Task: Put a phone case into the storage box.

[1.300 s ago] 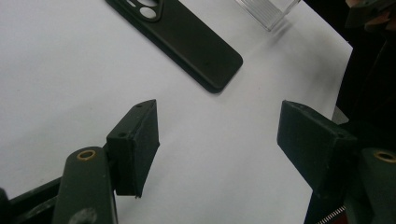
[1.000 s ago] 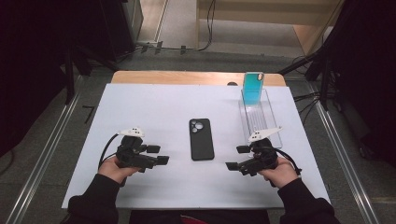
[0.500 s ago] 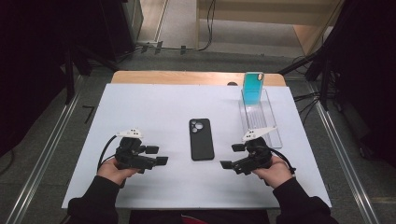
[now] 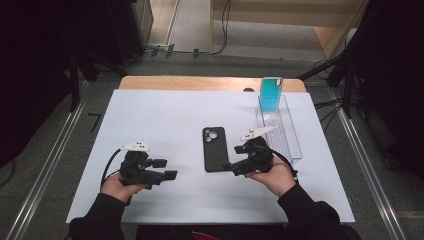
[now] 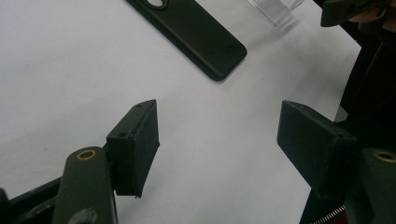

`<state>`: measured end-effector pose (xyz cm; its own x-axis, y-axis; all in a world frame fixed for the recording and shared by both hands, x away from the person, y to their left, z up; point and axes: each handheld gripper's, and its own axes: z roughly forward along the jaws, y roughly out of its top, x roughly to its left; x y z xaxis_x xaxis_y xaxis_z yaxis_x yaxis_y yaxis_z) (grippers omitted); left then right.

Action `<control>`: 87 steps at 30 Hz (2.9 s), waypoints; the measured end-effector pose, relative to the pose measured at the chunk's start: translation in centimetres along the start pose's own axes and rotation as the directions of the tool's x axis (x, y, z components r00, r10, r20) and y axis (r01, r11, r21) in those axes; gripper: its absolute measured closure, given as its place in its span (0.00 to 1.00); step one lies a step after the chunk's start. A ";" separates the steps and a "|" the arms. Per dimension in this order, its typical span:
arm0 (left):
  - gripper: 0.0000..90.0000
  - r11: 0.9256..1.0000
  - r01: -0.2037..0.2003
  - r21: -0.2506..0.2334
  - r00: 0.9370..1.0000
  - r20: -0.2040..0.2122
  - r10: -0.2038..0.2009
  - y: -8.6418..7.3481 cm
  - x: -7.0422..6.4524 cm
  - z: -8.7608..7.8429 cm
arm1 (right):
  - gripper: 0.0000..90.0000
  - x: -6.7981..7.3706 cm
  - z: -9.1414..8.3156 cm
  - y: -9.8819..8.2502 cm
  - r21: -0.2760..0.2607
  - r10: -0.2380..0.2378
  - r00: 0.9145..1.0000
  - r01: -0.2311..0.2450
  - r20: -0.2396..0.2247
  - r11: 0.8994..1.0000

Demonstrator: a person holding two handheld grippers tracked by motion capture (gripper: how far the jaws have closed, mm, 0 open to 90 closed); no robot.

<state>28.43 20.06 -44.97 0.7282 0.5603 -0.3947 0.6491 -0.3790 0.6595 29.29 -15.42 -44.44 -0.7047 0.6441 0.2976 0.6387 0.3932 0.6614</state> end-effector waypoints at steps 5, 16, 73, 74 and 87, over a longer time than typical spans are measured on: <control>0.33 1.000 0.013 -0.005 1.000 -0.007 -0.013 -0.5 -0.1 -0.4 | 0.14 0.1 1.2 1.0 0.004 0.003 1.000 -0.003 -0.010 1.000; 0.33 0.999 0.031 -0.012 0.999 -0.032 -0.032 -1.3 0.0 -0.9 | 0.23 0.3 4.7 2.9 0.036 -0.025 1.000 0.025 -0.001 0.999; 0.33 1.000 -0.002 0.027 1.000 0.008 0.002 0.4 0.4 1.1 | 0.95 -2.5 7.1 0.4 0.184 0.098 0.994 -0.087 -0.054 0.979; 0.33 1.000 -0.005 0.029 1.000 0.012 0.005 0.4 0.4 1.1 | 0.93 -2.3 6.7 0.5 0.165 0.094 0.994 -0.082 -0.061 0.983; 0.33 1.000 -0.024 0.017 0.999 0.028 0.023 0.1 0.0 0.9 | 0.42 -1.8 0.3 0.3 0.030 0.007 0.995 -0.004 -0.103 1.000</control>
<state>28.73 19.38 -45.46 0.7491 0.5302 -0.3973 0.6354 -0.4050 0.6575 30.84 -16.26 -44.94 -0.7284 0.5761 0.3709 0.6501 0.4101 0.6397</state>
